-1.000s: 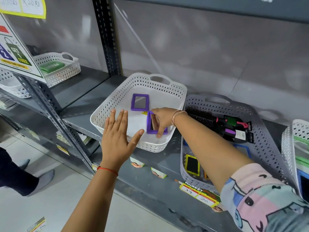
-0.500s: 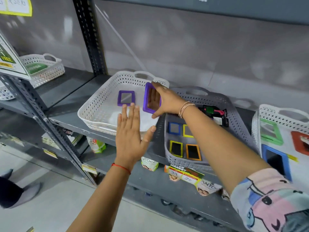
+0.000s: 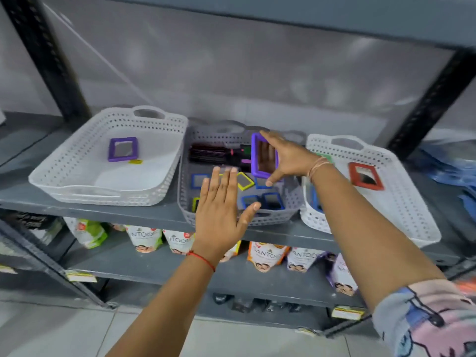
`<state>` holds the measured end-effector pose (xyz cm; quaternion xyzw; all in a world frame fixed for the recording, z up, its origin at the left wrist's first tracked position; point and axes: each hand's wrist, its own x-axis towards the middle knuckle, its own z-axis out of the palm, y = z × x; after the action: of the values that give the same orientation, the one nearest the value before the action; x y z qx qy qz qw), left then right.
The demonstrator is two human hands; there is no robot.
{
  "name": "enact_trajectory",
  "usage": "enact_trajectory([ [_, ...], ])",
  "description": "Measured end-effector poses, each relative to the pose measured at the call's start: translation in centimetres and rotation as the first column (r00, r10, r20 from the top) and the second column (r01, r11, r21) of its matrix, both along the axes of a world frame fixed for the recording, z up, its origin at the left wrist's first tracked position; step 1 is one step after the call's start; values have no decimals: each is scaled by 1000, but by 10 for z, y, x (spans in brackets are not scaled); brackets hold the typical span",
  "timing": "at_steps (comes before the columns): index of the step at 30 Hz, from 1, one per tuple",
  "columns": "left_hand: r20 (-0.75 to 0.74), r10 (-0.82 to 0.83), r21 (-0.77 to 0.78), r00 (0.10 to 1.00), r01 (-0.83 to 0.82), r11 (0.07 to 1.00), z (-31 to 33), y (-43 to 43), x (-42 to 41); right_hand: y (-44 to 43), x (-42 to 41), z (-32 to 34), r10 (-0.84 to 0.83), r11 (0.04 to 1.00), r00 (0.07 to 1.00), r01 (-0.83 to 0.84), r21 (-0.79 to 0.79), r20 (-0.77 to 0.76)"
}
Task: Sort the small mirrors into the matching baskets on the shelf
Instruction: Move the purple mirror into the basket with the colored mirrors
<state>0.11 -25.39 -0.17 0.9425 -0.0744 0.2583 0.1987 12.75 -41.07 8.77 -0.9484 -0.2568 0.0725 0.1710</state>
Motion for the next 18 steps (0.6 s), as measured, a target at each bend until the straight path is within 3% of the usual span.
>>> enact_trajectory([
  [12, -43, 61, 61, 997, -58, 996, -9, -8, 4, -173, -14, -1, -378, 926, 892, 369, -85, -247],
  [18, -65, 67, 67, 996, -62, 996, -9, -7, 4, -192, -13, -44, -487, 859, 801, 366, -357, -350],
])
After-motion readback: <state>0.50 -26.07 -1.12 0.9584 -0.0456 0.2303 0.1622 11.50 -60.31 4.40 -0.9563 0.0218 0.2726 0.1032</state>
